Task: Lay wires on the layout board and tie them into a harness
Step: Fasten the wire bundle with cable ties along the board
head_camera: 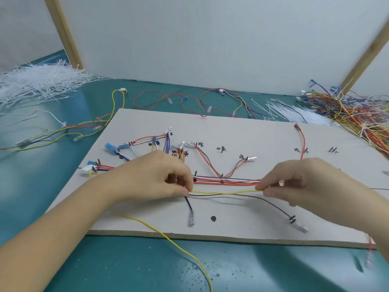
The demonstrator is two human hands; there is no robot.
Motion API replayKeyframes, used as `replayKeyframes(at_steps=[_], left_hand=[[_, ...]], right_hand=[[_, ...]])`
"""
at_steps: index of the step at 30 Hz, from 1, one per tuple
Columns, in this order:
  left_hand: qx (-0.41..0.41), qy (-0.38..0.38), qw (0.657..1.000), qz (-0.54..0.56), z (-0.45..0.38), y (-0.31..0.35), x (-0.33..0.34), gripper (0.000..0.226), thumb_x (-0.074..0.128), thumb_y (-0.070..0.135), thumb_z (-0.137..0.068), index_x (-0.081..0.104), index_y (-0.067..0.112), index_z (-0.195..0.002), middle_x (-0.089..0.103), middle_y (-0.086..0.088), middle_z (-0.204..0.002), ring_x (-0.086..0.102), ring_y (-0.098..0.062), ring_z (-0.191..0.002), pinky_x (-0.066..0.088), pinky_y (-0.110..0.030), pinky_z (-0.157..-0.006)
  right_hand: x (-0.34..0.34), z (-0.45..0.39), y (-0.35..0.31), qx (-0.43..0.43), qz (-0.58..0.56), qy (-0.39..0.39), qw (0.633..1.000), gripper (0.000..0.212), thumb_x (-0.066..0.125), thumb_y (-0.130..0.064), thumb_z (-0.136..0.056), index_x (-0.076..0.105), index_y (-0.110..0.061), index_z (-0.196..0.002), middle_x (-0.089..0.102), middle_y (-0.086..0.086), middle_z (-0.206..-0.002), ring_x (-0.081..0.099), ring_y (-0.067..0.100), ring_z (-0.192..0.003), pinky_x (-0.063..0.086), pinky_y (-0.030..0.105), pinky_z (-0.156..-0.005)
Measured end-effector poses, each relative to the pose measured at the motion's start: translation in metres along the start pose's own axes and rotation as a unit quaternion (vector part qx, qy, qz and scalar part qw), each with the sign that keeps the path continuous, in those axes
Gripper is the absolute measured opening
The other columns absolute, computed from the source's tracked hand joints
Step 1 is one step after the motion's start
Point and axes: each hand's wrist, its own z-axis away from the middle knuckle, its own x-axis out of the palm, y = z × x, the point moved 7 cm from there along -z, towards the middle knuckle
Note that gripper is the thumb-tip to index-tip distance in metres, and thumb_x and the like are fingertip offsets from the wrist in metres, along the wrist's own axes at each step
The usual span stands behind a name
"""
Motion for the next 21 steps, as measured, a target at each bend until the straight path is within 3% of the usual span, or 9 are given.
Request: replayKeyframes(at_steps=[3, 6, 10, 13, 17, 21], left_hand=[[-0.007, 0.017, 1.0, 0.021, 0.0, -0.001, -0.004, 0.01, 0.07, 0.023, -0.077, 0.066, 0.032, -0.075, 0.063, 0.018, -0.076, 0.058, -0.006, -0.071, 0.041, -0.012, -0.061], [-0.005, 0.029, 0.999, 0.027, 0.001, 0.001, -0.007, 0.005, 0.068, 0.026, -0.076, 0.068, 0.031, -0.076, 0.063, 0.018, -0.076, 0.057, -0.005, -0.071, 0.039, -0.01, -0.061], [0.0, 0.028, 0.998, -0.054, -0.002, 0.003, -0.002, 0.006, 0.069, 0.019, -0.082, 0.07, 0.025, -0.081, 0.064, 0.012, -0.076, 0.055, -0.005, -0.077, 0.042, -0.02, -0.068], [0.005, 0.023, 0.996, -0.087, -0.004, 0.005, 0.0, 0.006, 0.067, 0.019, -0.084, 0.071, 0.023, -0.083, 0.065, 0.011, -0.079, 0.054, -0.004, -0.082, 0.042, -0.023, -0.073], [0.004, 0.013, 0.993, -0.121, -0.004, 0.005, 0.002, 0.006, 0.064, 0.024, -0.085, 0.07, 0.027, -0.084, 0.059, 0.017, -0.078, 0.05, 0.002, -0.083, 0.042, -0.022, -0.073], [0.0, 0.016, 0.993, -0.119, -0.003, 0.004, 0.002, 0.006, 0.064, 0.025, -0.085, 0.069, 0.029, -0.083, 0.06, 0.017, -0.079, 0.051, 0.003, -0.08, 0.042, -0.021, -0.072]], right_hand=[[-0.018, 0.007, -0.009, -0.033, 0.015, 0.066, 0.997, 0.008, 0.066, -0.037, -0.068, 0.068, -0.045, -0.069, 0.058, -0.03, -0.058, 0.053, -0.002, -0.055, 0.039, 0.007, -0.054], [-0.016, 0.013, -0.001, -0.018, 0.053, 0.022, 0.998, 0.028, 0.068, -0.03, -0.073, 0.062, -0.057, -0.082, 0.061, -0.031, -0.071, 0.057, -0.001, -0.061, 0.042, 0.008, -0.057], [-0.002, 0.02, 0.038, 0.073, 0.028, -0.027, 0.997, 0.045, 0.068, -0.011, -0.082, 0.067, -0.055, -0.072, 0.064, -0.023, -0.078, 0.059, 0.002, -0.054, 0.046, 0.012, -0.049], [0.006, 0.025, 0.053, 0.105, 0.029, -0.046, 0.993, 0.045, 0.068, -0.012, -0.081, 0.062, -0.056, -0.074, 0.064, -0.024, -0.066, 0.059, -0.002, -0.054, 0.046, 0.011, -0.052], [0.005, 0.028, 0.059, 0.099, 0.035, -0.062, 0.993, 0.048, 0.071, -0.006, -0.076, 0.06, -0.053, -0.079, 0.066, -0.022, -0.064, 0.061, 0.0, -0.059, 0.047, 0.012, -0.061], [-0.004, 0.034, 0.068, 0.089, 0.018, -0.004, 0.996, 0.043, 0.075, -0.007, -0.071, 0.062, -0.047, -0.08, 0.068, -0.02, -0.066, 0.062, 0.002, -0.062, 0.047, 0.013, -0.063]])
